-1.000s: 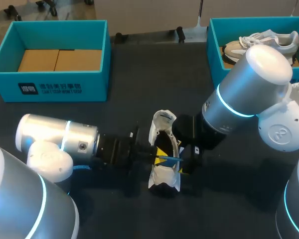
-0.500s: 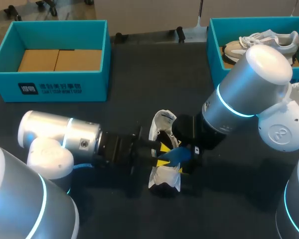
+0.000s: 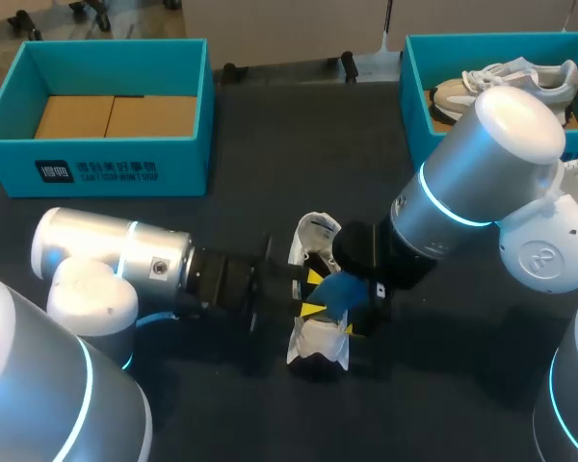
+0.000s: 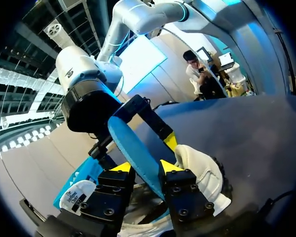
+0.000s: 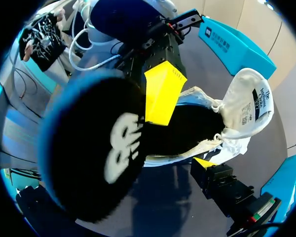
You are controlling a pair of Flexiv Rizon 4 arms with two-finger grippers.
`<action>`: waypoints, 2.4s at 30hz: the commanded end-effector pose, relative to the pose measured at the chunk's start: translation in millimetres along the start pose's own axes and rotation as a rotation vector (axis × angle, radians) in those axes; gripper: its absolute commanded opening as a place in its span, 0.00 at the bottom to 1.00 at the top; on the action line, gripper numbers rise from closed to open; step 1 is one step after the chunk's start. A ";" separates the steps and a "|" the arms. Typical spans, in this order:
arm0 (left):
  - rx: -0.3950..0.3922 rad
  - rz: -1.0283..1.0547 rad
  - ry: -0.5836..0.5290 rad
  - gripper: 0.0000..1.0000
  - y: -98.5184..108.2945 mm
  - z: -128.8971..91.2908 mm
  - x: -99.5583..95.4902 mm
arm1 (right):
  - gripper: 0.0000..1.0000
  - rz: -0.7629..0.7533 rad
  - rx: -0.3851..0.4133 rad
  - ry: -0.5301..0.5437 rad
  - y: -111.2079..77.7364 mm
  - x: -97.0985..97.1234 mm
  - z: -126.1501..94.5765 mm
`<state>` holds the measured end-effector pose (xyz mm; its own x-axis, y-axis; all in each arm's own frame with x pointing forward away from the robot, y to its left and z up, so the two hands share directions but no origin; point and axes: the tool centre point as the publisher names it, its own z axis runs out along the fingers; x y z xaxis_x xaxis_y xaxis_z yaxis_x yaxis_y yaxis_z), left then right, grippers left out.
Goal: Take the shoe out of the shoebox, open the shoe tongue, remove and reinsert the insole, then place the shoe into the shoebox
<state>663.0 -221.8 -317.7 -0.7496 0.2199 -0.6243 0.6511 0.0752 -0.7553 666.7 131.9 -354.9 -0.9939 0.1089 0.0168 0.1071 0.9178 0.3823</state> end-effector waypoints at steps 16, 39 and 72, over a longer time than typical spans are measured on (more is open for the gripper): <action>0.047 -0.025 0.062 0.36 -14.4 2.5 5.7 | 1.00 0.001 0.003 -0.004 0.9 1.2 1.4; 0.074 0.014 0.103 0.00 -10.0 13.5 14.1 | 1.00 0.001 0.003 -0.004 0.9 1.2 1.4; -0.003 0.199 0.005 0.00 19.2 7.0 7.3 | 1.00 0.001 0.003 -0.004 0.9 1.2 1.4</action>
<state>669.2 -231.1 -340.3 -0.6012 0.2374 -0.7630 0.7911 0.0424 -0.6102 666.7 132.0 -354.9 -0.9939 0.1089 0.0168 0.1070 0.9178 0.3823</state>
